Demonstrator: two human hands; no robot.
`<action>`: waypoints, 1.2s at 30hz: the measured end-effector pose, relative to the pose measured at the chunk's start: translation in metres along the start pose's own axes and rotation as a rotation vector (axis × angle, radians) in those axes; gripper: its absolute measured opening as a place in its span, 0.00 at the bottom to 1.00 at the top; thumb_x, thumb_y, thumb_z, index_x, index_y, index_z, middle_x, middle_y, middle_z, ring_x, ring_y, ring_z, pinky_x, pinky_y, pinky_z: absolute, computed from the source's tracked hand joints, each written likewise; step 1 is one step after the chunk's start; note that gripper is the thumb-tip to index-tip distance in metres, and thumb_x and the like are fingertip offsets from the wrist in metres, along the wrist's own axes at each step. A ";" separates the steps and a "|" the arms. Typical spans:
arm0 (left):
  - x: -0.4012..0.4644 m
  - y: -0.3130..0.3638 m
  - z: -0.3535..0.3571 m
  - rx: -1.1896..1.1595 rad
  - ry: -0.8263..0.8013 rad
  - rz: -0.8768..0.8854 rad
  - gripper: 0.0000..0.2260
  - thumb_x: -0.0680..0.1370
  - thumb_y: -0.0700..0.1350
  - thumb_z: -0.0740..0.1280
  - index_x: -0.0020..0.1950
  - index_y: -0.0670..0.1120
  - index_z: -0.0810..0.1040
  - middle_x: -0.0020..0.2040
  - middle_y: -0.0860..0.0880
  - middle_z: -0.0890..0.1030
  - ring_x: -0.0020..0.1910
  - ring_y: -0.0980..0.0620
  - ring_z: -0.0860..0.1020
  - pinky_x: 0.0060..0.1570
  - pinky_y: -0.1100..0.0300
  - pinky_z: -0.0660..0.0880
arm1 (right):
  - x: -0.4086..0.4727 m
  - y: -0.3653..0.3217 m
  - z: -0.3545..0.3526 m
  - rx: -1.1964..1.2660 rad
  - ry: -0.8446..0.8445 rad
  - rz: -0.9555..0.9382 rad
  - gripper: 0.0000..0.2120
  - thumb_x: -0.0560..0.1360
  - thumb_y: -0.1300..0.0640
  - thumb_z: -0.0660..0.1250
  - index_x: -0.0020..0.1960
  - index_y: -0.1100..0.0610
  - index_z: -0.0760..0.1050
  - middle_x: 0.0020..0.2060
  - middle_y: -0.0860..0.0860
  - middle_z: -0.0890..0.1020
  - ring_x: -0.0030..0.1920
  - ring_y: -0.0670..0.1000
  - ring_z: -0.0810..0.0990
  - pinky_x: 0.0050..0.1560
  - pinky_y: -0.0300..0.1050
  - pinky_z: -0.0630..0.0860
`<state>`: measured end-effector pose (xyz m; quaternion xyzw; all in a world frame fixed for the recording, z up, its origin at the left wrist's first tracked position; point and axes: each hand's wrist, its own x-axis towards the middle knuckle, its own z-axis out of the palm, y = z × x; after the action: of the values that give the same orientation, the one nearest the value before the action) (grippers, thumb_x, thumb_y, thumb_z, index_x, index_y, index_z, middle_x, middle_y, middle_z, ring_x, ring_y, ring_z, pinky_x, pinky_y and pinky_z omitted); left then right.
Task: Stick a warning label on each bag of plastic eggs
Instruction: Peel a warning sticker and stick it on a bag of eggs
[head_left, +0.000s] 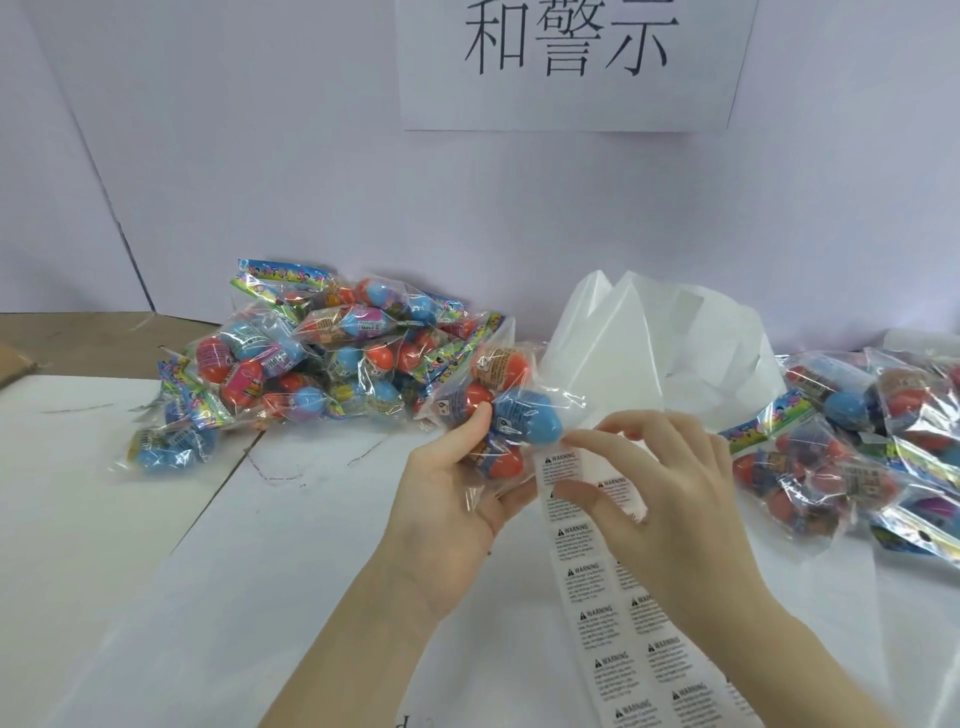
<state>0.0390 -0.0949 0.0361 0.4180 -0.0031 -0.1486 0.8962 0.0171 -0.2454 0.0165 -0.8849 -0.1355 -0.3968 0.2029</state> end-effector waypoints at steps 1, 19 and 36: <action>0.000 0.001 0.000 -0.003 -0.012 -0.018 0.12 0.69 0.47 0.65 0.42 0.45 0.86 0.49 0.41 0.81 0.48 0.43 0.80 0.52 0.50 0.77 | 0.000 0.001 0.000 -0.015 0.003 -0.015 0.12 0.65 0.53 0.72 0.47 0.55 0.83 0.43 0.50 0.81 0.47 0.50 0.70 0.46 0.45 0.61; 0.002 -0.001 -0.002 -0.117 -0.182 -0.105 0.13 0.69 0.46 0.65 0.45 0.43 0.86 0.45 0.42 0.83 0.36 0.47 0.82 0.50 0.46 0.77 | 0.000 0.003 0.000 -0.004 0.216 -0.104 0.04 0.67 0.57 0.73 0.36 0.57 0.84 0.32 0.48 0.83 0.32 0.55 0.78 0.35 0.50 0.75; 0.001 -0.001 -0.001 -0.130 -0.168 -0.037 0.13 0.70 0.49 0.63 0.45 0.46 0.86 0.49 0.43 0.84 0.45 0.46 0.83 0.48 0.45 0.78 | 0.000 0.002 0.000 -0.062 0.298 -0.177 0.04 0.65 0.61 0.75 0.33 0.58 0.82 0.30 0.49 0.82 0.28 0.54 0.78 0.30 0.49 0.72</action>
<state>0.0401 -0.0955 0.0348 0.3452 -0.0608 -0.1995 0.9151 0.0175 -0.2470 0.0160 -0.8068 -0.1690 -0.5438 0.1574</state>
